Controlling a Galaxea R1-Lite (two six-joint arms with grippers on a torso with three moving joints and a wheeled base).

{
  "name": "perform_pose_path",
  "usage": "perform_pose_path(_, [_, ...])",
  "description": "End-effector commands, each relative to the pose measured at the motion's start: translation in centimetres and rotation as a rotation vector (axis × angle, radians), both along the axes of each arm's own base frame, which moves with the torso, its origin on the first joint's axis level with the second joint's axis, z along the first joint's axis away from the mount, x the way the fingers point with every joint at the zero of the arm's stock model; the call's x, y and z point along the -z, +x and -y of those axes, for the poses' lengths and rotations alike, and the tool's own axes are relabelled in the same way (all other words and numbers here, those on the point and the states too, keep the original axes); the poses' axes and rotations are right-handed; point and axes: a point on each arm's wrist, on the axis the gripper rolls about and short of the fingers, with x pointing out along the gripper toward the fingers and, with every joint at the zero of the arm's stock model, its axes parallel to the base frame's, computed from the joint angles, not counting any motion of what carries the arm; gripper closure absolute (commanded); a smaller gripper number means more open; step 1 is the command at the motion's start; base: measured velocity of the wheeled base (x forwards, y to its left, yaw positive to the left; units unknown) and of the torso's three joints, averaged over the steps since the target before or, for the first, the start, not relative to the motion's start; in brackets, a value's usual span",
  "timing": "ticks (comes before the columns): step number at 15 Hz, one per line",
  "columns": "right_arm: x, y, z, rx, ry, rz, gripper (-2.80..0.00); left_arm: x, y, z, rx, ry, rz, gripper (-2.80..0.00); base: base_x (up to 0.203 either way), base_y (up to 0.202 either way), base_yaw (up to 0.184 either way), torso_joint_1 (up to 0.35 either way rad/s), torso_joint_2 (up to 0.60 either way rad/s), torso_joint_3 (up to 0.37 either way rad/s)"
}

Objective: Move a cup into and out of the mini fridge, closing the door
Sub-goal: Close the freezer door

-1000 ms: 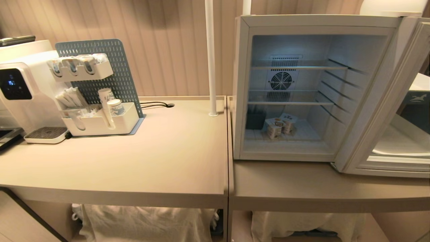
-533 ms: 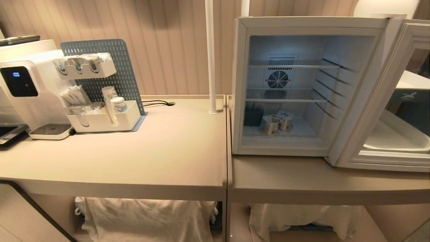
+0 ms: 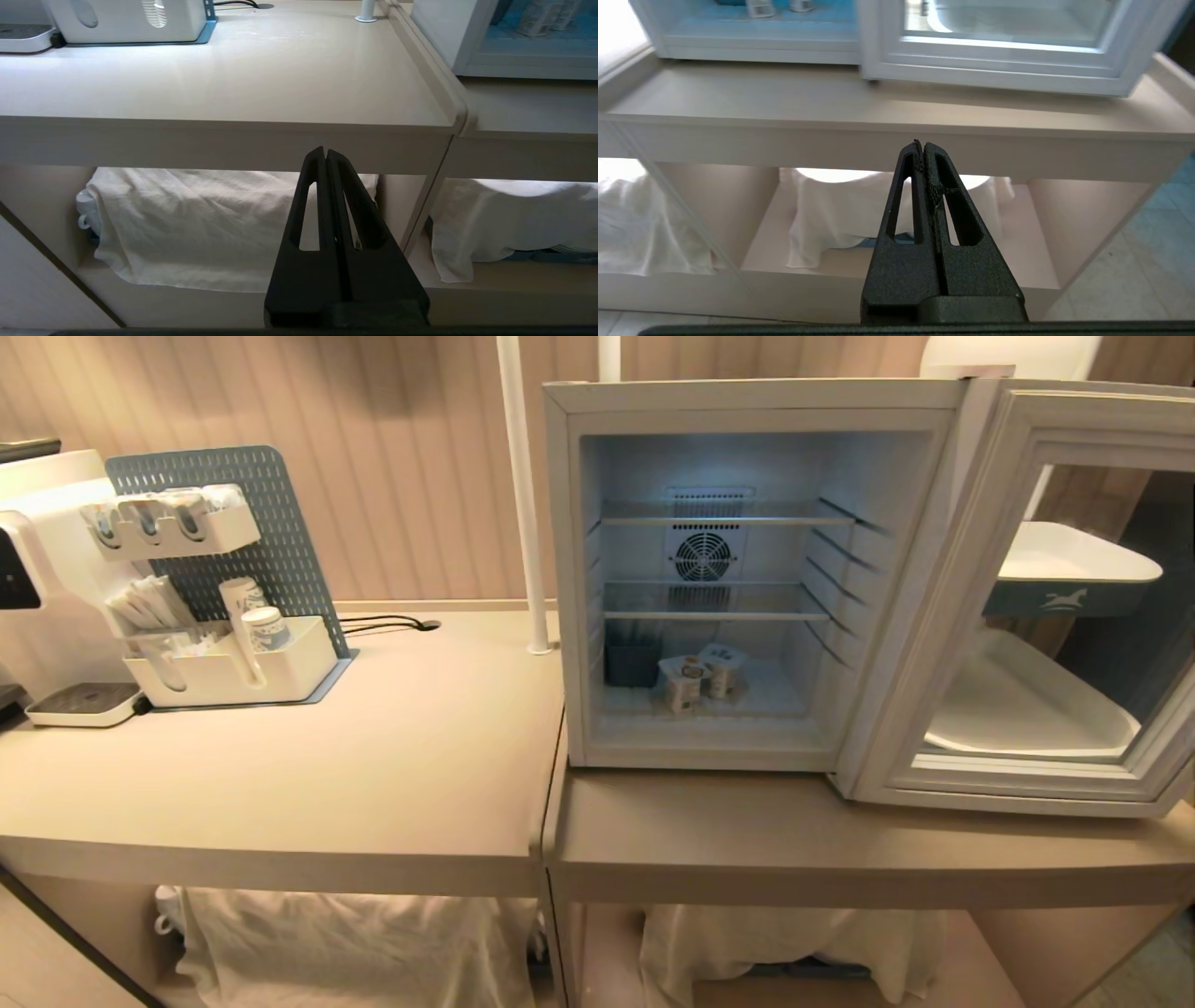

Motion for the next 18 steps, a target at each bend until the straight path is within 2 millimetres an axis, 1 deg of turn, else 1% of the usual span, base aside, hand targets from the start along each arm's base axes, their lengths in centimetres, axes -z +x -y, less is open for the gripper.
perform_pose_path(1, [-0.02,-0.01,0.0,-0.001,-0.001,-0.001,0.0,-0.01,0.01,0.0,0.001,0.0,-0.001,0.0,0.0,-0.192,0.001,-0.001,0.01,-0.001])
perform_pose_path(11, [0.0,-0.01,0.0,-0.001,-0.001,-0.002,0.0,0.02,0.02,0.0,0.001,-0.002,-0.002,0.0,0.0,-0.187,0.0,0.0,0.0,0.002])
perform_pose_path(12, [0.0,-0.02,0.0,-0.001,-0.001,-0.002,0.0,-0.01,0.01,0.0,0.001,-0.002,-0.001,0.0,0.0,-0.1,-0.002,-0.002,0.0,0.002])
perform_pose_path(18, [-0.02,-0.01,0.0,-0.001,-0.001,-0.001,0.0,-0.02,0.01,0.0,0.001,-0.002,-0.001,0.0,0.0,0.0,0.0,0.0,0.0,0.0])
